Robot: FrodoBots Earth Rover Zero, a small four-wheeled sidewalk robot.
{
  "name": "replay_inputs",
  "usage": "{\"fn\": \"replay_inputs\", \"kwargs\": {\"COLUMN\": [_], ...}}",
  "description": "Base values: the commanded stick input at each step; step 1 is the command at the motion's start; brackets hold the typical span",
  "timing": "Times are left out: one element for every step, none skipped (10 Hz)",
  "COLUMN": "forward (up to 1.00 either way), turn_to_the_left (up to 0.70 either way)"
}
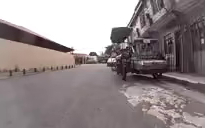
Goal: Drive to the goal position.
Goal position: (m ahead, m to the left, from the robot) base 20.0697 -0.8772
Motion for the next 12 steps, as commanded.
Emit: {"fn": "replay_inputs", "kwargs": {"forward": [0.50, 0.50, 0.50, 0.50, 0.50, 0.50, 0.50, 0.50, 0.50, 0.50, 0.50, 0.50], "turn_to_the_left": [0.00, 0.00, 0.00, 0.00, 0.00, 0.00, 0.00, 0.00, 0.00, 0.00, 0.00, 0.00]}}
